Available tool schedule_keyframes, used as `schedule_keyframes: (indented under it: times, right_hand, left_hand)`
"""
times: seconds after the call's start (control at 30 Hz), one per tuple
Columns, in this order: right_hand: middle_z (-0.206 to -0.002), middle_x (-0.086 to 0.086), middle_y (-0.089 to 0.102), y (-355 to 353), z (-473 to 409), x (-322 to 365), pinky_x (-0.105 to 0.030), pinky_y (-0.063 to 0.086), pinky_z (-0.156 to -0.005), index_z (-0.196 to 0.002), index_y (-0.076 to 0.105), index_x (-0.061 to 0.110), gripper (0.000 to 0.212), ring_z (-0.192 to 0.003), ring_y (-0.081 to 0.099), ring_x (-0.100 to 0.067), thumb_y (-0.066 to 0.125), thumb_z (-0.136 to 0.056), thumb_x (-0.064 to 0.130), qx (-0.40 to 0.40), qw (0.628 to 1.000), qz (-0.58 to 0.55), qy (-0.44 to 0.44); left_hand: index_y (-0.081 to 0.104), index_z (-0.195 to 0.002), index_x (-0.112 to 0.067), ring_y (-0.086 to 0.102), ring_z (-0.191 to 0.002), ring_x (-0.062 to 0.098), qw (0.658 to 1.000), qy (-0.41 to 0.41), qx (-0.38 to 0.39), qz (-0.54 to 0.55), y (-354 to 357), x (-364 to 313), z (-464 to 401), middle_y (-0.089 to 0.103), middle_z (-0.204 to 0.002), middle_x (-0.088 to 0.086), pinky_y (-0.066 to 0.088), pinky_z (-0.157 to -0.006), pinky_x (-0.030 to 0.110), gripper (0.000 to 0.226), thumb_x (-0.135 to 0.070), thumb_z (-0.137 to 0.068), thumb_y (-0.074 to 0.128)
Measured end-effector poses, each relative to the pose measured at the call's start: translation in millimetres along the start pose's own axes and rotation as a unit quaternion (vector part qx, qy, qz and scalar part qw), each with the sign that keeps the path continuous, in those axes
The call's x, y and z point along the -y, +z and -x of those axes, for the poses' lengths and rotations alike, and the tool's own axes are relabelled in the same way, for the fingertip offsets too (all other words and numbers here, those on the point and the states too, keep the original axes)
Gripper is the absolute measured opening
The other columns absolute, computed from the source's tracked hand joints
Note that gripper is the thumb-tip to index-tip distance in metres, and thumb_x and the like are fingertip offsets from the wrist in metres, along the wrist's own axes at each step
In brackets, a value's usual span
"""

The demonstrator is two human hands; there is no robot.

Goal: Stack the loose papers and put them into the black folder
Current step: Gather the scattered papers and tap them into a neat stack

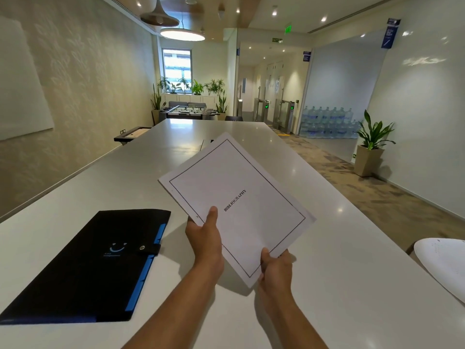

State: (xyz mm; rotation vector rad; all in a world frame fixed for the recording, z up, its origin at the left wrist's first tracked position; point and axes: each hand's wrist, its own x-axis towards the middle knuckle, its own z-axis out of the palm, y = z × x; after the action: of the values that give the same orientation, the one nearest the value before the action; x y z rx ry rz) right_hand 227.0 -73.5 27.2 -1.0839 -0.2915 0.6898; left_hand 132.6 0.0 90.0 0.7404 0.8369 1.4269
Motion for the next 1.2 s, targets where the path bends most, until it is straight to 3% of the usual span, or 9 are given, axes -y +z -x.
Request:
schedule_keyframes:
  times: [0.2,0.27,0.33,0.43,0.57,0.7,0.93,1.03,1.2]
  right_hand:
    - [-0.113,-0.009,0.067,0.1,-4.6,15.0,-0.038,0.055,-0.076,-0.128,0.046,0.016,0.045,-0.098,0.067,-0.028,0.059,-0.089,-0.001,0.018,0.999,-0.031,0.001]
    - [-0.121,-0.013,0.062,-3.6,-11.7,25.6,-0.039,0.053,-0.079,-0.136,0.035,0.019,0.062,-0.097,0.065,-0.027,0.063,-0.085,-0.002,-0.016,0.999,-0.040,-0.017]
    - [-0.132,-0.009,0.052,-8.1,-16.6,39.9,-0.044,0.047,-0.095,-0.142,0.027,0.025,0.075,-0.113,0.058,-0.025,0.067,-0.083,0.001,-0.048,0.996,0.016,-0.080]
    - [-0.141,0.002,0.043,-8.5,-18.1,62.9,-0.042,0.033,-0.111,-0.145,0.029,0.023,0.077,-0.130,0.042,-0.013,0.072,-0.083,0.010,-0.027,0.957,0.185,-0.222]
    - [-0.121,0.000,0.064,6.6,-13.5,96.5,-0.028,0.050,-0.093,-0.123,0.057,0.020,0.043,-0.108,0.062,-0.010,0.068,-0.084,0.005,0.084,0.928,0.194,-0.308]
    - [-0.095,0.022,0.067,20.1,-5.8,110.4,-0.016,0.055,-0.071,-0.102,0.056,0.042,0.035,-0.091,0.066,-0.005,0.064,-0.087,0.011,0.113,0.912,0.181,-0.350]
    - [-0.093,0.008,0.068,-4.1,-9.0,53.5,-0.026,0.057,-0.072,-0.097,0.057,0.031,0.034,-0.086,0.068,-0.013,0.060,-0.086,-0.001,0.096,0.935,0.205,-0.272]
    - [-0.096,0.013,0.067,-15.6,-5.9,23.6,-0.016,0.052,-0.071,-0.100,0.057,0.035,0.038,-0.089,0.065,-0.001,0.057,-0.088,-0.001,0.079,0.938,0.232,-0.246]
    - [-0.096,0.030,0.065,-17.5,-4.7,20.4,-0.007,0.050,-0.070,-0.102,0.055,0.040,0.038,-0.092,0.062,0.006,0.056,-0.091,0.003,0.070,0.932,0.246,-0.256]
  left_hand:
    - [0.055,-0.104,-0.036,0.059,-0.108,0.011,0.995,0.067,0.061,-0.041,1.9,-23.8,-11.6,0.063,-0.110,-0.012,0.044,-0.097,0.032,0.026,-0.023,-0.087,0.068]
    - [0.061,-0.104,-0.029,0.063,-0.105,0.015,0.988,0.106,0.089,-0.071,0.1,-33.1,-17.5,0.067,-0.108,-0.002,0.048,-0.095,0.035,0.020,-0.024,-0.086,0.068]
    - [0.063,-0.102,-0.020,0.065,-0.099,0.021,0.978,0.141,0.106,-0.111,-2.7,-42.3,-21.7,0.068,-0.105,0.008,0.052,-0.090,0.038,0.018,-0.027,-0.086,0.068]
    - [0.067,-0.089,-0.032,0.069,-0.086,0.010,0.952,0.213,0.155,-0.159,-5.9,-54.8,-21.8,0.072,-0.091,-0.004,0.055,-0.070,0.022,0.006,-0.026,-0.087,0.066]
    - [0.066,-0.093,-0.031,0.069,-0.087,0.009,0.932,0.233,0.208,-0.184,-6.2,-62.9,-17.6,0.072,-0.091,-0.009,0.054,-0.065,0.016,0.009,-0.023,-0.089,0.064]
    - [0.066,-0.095,-0.030,0.069,-0.087,0.009,0.925,0.244,0.231,-0.177,-5.7,-67.4,-13.8,0.072,-0.094,-0.007,0.054,-0.064,0.016,0.012,-0.020,-0.090,0.063]
    - [0.062,-0.100,-0.034,0.066,-0.096,0.005,0.930,0.177,0.228,-0.227,-36.4,-29.1,-14.9,0.070,-0.100,-0.013,0.054,-0.076,0.020,0.021,-0.017,-0.088,0.064]
    - [0.060,-0.094,-0.037,0.064,-0.088,-0.008,0.939,0.145,0.205,-0.235,-50.8,-3.2,-7.6,0.067,-0.095,-0.019,0.052,-0.070,0.014,0.026,-0.013,-0.088,0.065]
    - [0.062,-0.093,-0.034,0.066,-0.084,-0.006,0.951,0.142,0.175,-0.213,-52.9,6.8,-3.4,0.069,-0.091,-0.017,0.052,-0.065,0.012,0.025,-0.010,-0.086,0.067]
